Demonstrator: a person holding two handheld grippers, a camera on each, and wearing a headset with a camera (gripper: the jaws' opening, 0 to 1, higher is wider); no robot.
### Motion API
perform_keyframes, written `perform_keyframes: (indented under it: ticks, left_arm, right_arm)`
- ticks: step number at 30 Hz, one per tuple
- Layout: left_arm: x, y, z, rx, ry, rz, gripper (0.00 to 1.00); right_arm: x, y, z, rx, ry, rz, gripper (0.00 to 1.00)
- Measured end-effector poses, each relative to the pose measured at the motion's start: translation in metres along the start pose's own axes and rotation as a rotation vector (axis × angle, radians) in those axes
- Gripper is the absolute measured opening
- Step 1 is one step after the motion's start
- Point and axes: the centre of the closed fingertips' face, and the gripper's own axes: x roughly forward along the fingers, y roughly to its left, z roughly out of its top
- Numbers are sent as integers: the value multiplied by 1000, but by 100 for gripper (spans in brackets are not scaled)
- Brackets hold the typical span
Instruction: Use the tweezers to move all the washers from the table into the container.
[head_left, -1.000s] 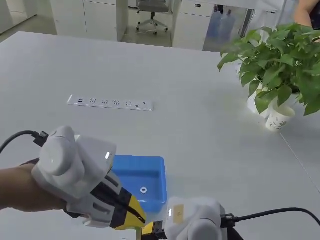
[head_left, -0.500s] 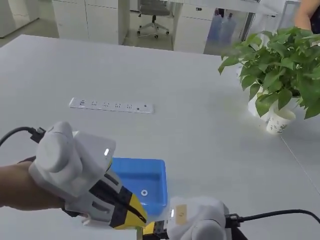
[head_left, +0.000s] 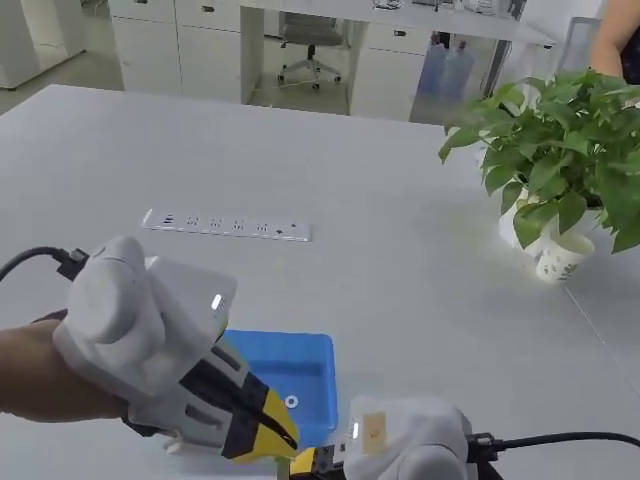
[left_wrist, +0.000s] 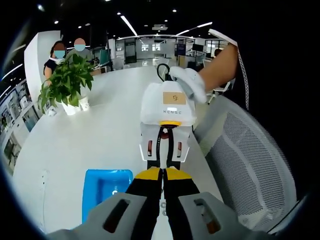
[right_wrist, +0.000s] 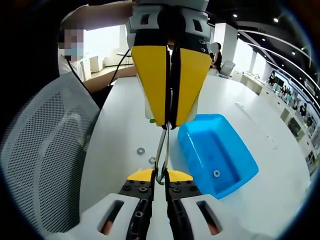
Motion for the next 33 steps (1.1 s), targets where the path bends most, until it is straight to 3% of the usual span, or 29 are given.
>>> perform_keyframes:
  ticks: [9, 18, 33]
  left_arm:
    - [-8, 5, 8, 12, 7, 17, 4]
    - [-14, 17, 16, 32, 6, 39, 4]
    - [-24, 46, 24, 61, 14, 79, 4]
  right_arm:
    - [-7, -7, 9, -21, -4, -4, 9]
    - [-12, -22, 17, -47, -6, -24, 9]
    - [-15, -57, 27, -78, -12, -51, 9]
